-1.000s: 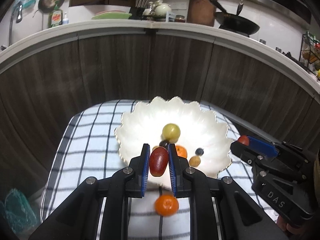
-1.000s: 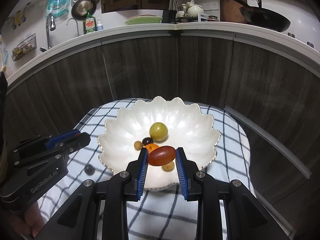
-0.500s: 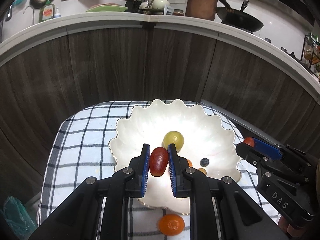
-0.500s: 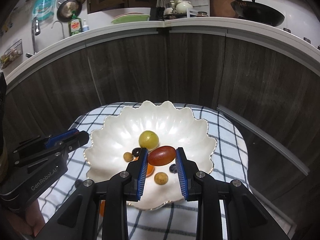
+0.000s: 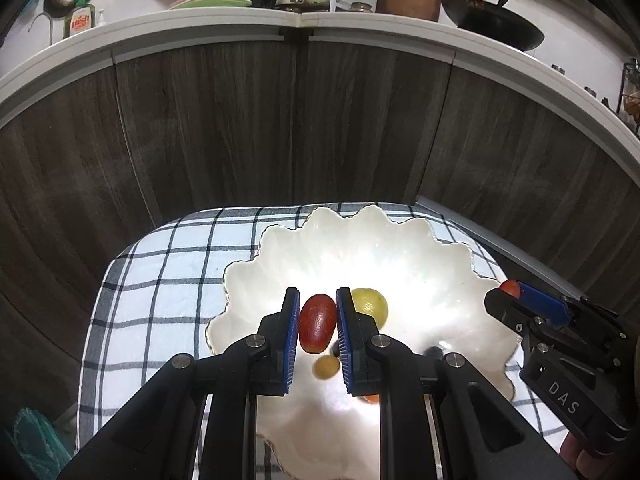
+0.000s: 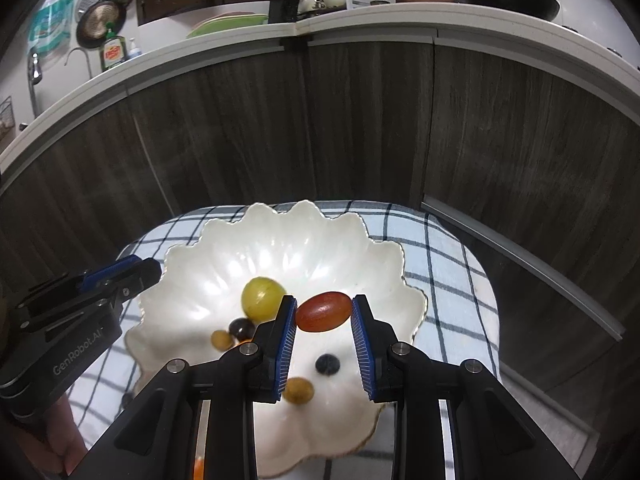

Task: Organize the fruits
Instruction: 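Open the left tool then the right tool to drop the red fruits into the bowl, then withdraw both open tools from the bowl toward the dark plum and mandarin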

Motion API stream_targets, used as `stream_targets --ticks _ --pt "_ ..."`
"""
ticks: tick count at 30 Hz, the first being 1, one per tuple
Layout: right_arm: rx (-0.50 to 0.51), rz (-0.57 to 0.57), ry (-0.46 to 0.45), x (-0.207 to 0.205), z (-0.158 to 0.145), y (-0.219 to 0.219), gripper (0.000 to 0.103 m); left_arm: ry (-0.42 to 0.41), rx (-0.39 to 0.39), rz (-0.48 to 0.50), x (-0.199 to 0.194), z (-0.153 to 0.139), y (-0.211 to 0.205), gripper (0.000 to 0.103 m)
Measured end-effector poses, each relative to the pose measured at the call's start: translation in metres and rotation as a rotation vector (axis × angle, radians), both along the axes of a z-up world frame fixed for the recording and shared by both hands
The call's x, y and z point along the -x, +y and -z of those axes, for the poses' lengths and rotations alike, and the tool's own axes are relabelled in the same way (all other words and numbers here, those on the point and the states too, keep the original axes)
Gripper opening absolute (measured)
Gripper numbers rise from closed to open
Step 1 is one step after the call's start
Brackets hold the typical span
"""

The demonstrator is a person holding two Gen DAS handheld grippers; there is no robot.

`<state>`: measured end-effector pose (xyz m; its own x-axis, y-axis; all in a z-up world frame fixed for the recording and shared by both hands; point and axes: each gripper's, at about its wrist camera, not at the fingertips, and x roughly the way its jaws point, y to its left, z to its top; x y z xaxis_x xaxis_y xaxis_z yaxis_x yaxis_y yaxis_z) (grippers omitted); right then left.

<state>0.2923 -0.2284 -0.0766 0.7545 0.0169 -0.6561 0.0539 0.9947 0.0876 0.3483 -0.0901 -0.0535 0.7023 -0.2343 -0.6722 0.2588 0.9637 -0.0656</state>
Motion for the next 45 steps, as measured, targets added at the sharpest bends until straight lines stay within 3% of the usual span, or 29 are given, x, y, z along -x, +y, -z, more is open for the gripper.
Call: stream_targets --ticks 11,13,20,22,24,31,33,36,45 --pt "0.022 0.023 0.033 -0.029 0.016 0.0 0.03 0.049 -0.025 -0.027 -0.025 0.02 0.0 0.021" --pt "0.029 0.027 0.042 -0.032 0.018 0.0 0.03 0.051 -0.025 -0.034 -0.026 0.021 0.0 0.035" --pt "0.045 0.044 0.063 -0.036 0.019 -0.001 0.031 0.034 -0.03 -0.039 -0.025 0.016 0.003 0.052" --pt "0.045 0.049 0.061 -0.035 0.018 -0.001 0.039 0.029 -0.034 -0.041 -0.023 0.013 0.004 0.057" --pt "0.044 0.058 0.047 -0.033 0.014 -0.001 0.057 0.019 -0.039 -0.042 -0.021 0.01 0.005 0.061" --pt "0.052 0.068 0.02 -0.026 -0.001 0.005 0.06 -0.009 -0.049 -0.064 -0.013 -0.003 0.012 0.071" --pt "0.052 0.073 0.017 -0.024 -0.004 0.006 0.071 -0.013 -0.049 -0.07 -0.011 -0.005 0.016 0.073" --pt "0.059 0.088 0.002 -0.018 -0.01 0.01 0.077 -0.016 -0.047 -0.076 -0.006 -0.01 0.021 0.075" --pt "0.065 0.1 -0.026 -0.003 -0.025 0.019 0.077 -0.049 -0.038 -0.1 0.013 -0.029 0.037 0.085"
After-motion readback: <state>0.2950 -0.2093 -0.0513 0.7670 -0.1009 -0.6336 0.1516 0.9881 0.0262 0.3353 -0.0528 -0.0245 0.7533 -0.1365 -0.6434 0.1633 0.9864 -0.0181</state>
